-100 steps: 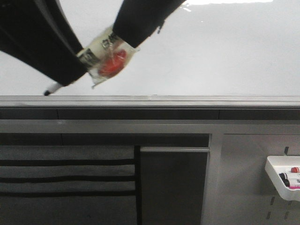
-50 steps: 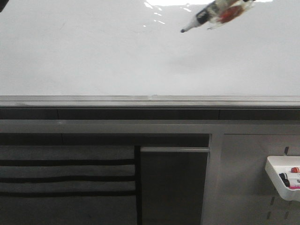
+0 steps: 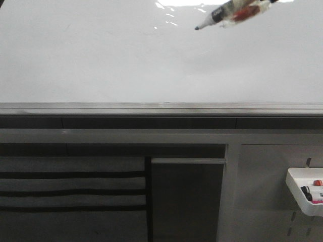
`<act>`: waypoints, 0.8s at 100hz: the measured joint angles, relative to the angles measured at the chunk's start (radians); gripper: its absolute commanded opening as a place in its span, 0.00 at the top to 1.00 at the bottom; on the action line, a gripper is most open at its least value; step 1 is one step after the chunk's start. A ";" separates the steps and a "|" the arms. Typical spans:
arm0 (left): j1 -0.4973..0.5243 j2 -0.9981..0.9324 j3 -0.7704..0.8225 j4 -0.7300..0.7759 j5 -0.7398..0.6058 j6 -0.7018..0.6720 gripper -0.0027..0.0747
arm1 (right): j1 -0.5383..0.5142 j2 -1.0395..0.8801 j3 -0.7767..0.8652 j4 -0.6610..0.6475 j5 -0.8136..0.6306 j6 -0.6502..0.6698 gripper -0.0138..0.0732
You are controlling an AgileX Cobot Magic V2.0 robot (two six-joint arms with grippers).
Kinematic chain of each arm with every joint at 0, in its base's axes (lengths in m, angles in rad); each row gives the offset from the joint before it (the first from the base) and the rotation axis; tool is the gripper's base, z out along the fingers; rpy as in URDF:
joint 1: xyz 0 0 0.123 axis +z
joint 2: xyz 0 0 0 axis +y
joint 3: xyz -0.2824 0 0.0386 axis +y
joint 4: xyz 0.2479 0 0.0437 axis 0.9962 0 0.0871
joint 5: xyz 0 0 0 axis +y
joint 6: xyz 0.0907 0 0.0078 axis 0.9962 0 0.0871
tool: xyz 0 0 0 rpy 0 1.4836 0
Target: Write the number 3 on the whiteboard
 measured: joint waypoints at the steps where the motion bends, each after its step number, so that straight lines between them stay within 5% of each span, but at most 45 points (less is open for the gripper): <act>1: 0.000 0.000 0.000 0.000 0.000 0.000 0.44 | 0.000 0.008 -0.014 0.000 0.008 0.000 0.90; 49: 0.000 0.000 0.000 -0.001 0.002 -0.002 0.44 | 0.020 0.340 -0.411 -0.059 0.186 0.041 0.90; 80: 0.000 0.000 0.000 -0.001 0.002 -0.002 0.44 | 0.050 0.459 -0.473 -0.133 0.116 0.074 0.90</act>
